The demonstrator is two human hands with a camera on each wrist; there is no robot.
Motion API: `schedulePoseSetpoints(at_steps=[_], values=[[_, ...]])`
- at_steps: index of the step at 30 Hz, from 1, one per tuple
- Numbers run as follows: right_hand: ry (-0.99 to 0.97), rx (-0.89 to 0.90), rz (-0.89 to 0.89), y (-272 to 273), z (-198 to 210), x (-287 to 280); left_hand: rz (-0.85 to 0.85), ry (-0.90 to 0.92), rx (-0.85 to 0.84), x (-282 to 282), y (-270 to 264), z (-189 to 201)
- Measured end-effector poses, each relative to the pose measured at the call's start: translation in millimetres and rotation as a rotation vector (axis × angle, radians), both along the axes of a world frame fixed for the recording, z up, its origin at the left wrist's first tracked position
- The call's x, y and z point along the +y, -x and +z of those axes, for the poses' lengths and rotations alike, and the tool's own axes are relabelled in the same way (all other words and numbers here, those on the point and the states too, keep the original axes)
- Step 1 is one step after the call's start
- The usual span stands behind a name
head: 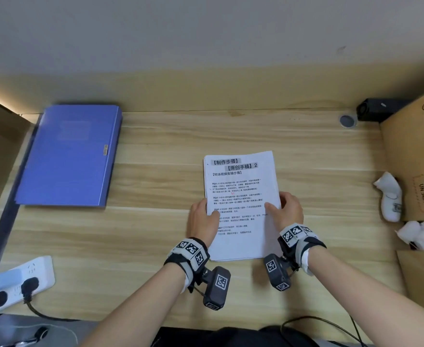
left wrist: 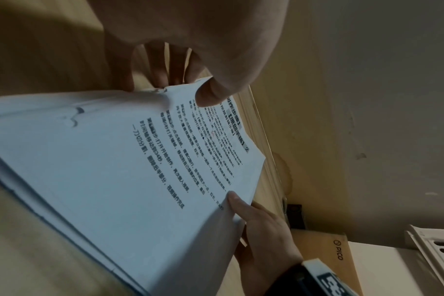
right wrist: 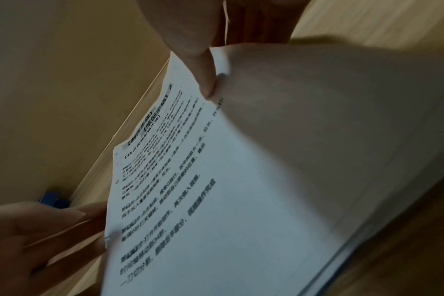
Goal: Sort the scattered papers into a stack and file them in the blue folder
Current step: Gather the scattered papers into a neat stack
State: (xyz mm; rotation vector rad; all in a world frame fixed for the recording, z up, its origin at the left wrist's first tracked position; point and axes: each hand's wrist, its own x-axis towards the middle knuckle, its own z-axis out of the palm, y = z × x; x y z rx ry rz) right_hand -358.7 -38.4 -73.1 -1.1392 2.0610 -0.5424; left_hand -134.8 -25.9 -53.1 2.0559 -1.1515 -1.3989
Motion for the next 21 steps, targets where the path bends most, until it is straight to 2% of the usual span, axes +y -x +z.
schedulePoseSetpoints(at_steps=[8,12,16,21], values=[[-0.026,-0.013,-0.073,12,4,-1,0.009,-0.033,0.015,-5,5,3],[0.097,-0.003,-0.116,11,14,-9,0.081,-0.046,-0.017,-16,-11,19],[0.201,-0.021,-0.1,-8,34,-27,0.121,0.022,-0.033,-36,-46,40],[0.261,-0.172,-0.083,-74,50,-55,0.166,0.105,-0.101,-65,-115,61]])
